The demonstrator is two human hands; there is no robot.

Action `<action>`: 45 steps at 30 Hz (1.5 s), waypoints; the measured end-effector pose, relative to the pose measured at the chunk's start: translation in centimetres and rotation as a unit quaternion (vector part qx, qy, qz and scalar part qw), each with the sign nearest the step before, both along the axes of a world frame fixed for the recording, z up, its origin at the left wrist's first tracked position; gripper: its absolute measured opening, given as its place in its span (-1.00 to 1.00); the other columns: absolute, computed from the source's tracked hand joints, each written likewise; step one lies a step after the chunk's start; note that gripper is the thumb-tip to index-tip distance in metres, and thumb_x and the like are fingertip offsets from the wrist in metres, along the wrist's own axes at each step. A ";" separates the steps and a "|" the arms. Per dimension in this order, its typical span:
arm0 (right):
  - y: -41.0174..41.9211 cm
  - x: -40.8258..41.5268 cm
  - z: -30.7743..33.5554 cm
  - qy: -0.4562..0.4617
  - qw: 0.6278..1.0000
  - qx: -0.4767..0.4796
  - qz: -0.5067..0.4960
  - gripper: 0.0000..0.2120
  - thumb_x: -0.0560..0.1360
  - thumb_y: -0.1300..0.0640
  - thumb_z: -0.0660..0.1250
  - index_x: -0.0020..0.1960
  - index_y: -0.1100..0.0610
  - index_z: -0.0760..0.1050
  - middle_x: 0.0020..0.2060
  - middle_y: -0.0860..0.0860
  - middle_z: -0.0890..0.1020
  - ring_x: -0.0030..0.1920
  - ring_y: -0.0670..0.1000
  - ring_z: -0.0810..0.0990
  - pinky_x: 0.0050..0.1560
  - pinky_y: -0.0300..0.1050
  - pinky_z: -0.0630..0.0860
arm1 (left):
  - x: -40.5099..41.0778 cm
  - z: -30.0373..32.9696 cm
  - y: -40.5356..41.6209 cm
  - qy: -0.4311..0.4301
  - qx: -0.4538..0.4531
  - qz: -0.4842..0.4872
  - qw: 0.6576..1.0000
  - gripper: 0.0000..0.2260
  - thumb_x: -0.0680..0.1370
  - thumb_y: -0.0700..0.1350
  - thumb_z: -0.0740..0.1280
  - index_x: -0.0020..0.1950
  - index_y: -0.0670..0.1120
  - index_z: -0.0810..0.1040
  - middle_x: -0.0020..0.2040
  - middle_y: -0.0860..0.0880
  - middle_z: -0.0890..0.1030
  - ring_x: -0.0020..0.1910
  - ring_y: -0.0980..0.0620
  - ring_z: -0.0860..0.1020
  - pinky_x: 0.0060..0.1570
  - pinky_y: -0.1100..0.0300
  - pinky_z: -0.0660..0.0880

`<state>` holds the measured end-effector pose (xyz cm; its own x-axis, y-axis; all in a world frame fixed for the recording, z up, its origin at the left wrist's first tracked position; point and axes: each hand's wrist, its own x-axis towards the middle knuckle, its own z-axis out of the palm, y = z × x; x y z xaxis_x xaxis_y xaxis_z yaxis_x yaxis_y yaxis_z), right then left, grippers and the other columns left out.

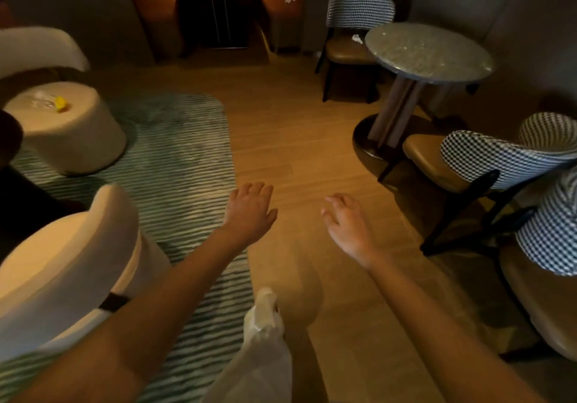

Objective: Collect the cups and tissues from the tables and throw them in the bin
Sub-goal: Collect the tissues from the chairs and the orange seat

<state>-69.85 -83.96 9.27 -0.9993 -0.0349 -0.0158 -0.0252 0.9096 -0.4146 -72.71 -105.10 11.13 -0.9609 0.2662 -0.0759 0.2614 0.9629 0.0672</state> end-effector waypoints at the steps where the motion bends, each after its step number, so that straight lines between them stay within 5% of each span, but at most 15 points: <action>1: 0.5 -2.8 0.0 0.001 1.000 0.007 0.000 -0.61 0.63 0.04 0.12 0.39 0.18 0.37 0.32 0.13 0.43 0.37 0.12 0.32 0.36 -0.02 0.25 | -2.9 -0.2 0.3 0.008 -0.001 -0.002 1.000 -0.51 0.58 0.13 0.16 0.46 -0.04 0.22 0.44 -0.05 0.32 0.41 -0.11 0.27 0.33 -0.03 0.25; 29: 15.4 -71.0 0.2 0.040 0.999 0.005 -0.016 -0.64 0.62 0.04 0.13 0.33 0.18 0.45 0.23 0.11 0.52 0.28 0.11 0.44 0.27 0.02 0.41 | -70.5 -1.3 14.1 0.036 0.022 0.011 0.999 -0.60 0.56 0.06 0.20 0.32 -0.10 0.41 0.28 -0.12 0.47 0.26 -0.16 0.41 0.19 0.01 0.36; 45: 17.1 -107.5 -2.1 0.028 0.999 0.033 -0.001 -0.62 0.62 0.02 0.13 0.36 0.17 0.42 0.28 0.08 0.50 0.38 0.08 0.33 0.40 -0.06 0.22 | -107.1 -2.4 15.8 0.027 0.052 0.018 0.998 -0.55 0.58 0.09 0.17 0.40 -0.09 0.33 0.35 -0.11 0.41 0.31 -0.14 0.37 0.26 0.00 0.33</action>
